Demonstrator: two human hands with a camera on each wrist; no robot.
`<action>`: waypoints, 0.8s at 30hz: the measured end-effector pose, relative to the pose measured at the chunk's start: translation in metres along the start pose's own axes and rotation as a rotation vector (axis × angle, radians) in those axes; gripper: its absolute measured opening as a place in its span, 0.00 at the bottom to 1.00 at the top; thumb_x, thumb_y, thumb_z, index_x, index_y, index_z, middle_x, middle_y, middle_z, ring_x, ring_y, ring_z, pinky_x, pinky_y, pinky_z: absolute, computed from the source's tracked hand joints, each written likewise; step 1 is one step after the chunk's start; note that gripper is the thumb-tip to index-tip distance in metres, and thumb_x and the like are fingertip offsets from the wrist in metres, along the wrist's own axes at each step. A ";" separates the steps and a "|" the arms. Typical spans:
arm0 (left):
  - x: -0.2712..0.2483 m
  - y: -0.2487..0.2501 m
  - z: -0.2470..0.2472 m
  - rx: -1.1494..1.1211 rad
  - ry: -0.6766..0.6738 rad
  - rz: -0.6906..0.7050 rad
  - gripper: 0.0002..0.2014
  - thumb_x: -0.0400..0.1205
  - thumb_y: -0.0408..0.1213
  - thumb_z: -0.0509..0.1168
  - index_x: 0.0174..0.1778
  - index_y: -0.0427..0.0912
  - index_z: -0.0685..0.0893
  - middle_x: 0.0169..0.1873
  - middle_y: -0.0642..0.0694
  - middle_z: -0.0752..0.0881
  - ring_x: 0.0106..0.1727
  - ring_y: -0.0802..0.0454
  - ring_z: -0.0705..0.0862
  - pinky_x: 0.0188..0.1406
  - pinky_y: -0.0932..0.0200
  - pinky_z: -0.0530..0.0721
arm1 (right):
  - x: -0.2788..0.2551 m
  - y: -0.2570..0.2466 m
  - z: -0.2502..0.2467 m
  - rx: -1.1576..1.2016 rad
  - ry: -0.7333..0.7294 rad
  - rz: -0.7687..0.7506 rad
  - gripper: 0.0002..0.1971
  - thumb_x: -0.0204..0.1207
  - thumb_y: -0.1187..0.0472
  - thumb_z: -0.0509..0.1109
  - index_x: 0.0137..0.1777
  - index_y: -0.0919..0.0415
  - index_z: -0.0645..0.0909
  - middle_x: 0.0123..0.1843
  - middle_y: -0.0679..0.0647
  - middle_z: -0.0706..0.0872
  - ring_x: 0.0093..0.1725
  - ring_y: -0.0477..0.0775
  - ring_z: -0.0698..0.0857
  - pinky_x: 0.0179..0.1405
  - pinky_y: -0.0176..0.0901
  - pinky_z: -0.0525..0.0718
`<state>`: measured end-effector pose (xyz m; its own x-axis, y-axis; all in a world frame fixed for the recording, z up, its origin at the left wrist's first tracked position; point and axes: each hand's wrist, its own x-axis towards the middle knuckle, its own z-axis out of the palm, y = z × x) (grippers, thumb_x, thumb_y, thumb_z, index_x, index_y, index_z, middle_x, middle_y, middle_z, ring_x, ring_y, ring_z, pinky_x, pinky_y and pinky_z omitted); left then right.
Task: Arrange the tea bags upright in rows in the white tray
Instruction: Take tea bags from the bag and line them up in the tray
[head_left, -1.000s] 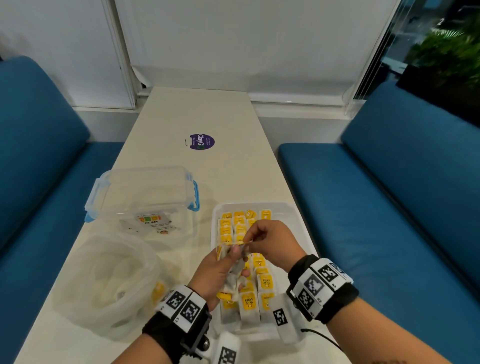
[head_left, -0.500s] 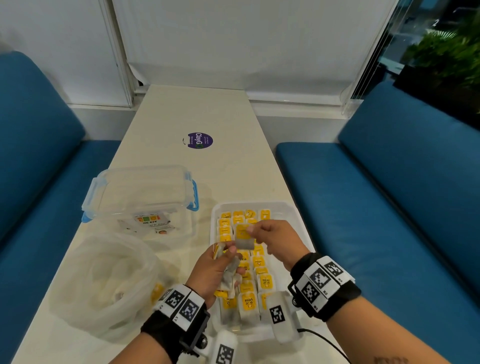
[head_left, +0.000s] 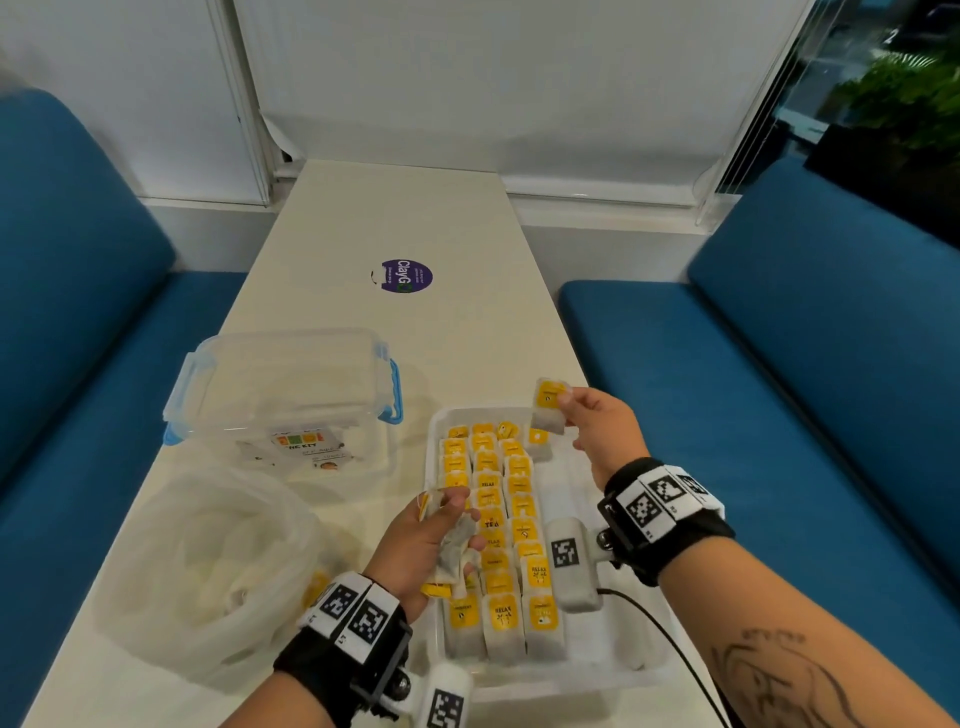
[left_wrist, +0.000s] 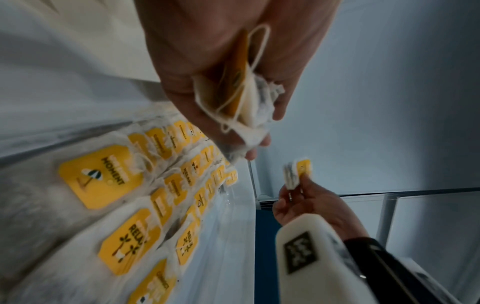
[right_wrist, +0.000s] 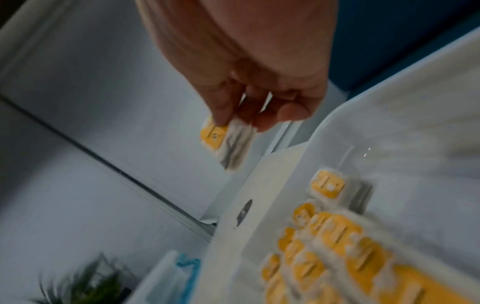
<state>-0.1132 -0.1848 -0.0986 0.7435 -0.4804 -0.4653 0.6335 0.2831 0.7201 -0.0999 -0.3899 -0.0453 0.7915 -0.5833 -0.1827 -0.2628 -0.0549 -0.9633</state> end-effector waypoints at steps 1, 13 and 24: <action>0.000 0.000 0.000 -0.004 0.001 -0.003 0.08 0.81 0.35 0.63 0.55 0.39 0.80 0.41 0.38 0.84 0.26 0.48 0.85 0.18 0.62 0.78 | 0.010 0.008 0.000 -0.106 0.044 -0.003 0.11 0.81 0.64 0.64 0.36 0.57 0.81 0.35 0.50 0.80 0.37 0.48 0.76 0.35 0.38 0.73; 0.000 -0.001 -0.002 -0.012 -0.005 -0.014 0.14 0.76 0.36 0.65 0.58 0.39 0.79 0.41 0.39 0.84 0.28 0.47 0.85 0.18 0.62 0.77 | 0.058 0.058 0.010 -0.887 -0.123 0.231 0.19 0.84 0.67 0.54 0.74 0.66 0.73 0.74 0.61 0.76 0.74 0.61 0.75 0.74 0.48 0.72; -0.002 0.000 0.001 -0.014 0.006 -0.017 0.13 0.75 0.38 0.65 0.55 0.39 0.80 0.39 0.39 0.86 0.28 0.47 0.85 0.17 0.62 0.77 | 0.063 0.068 0.018 -0.991 -0.098 0.167 0.16 0.82 0.66 0.60 0.67 0.68 0.78 0.66 0.62 0.82 0.66 0.61 0.81 0.63 0.45 0.78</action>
<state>-0.1148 -0.1843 -0.0970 0.7342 -0.4798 -0.4804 0.6488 0.2871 0.7047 -0.0577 -0.4161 -0.1260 0.7328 -0.5782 -0.3587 -0.6792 -0.6533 -0.3344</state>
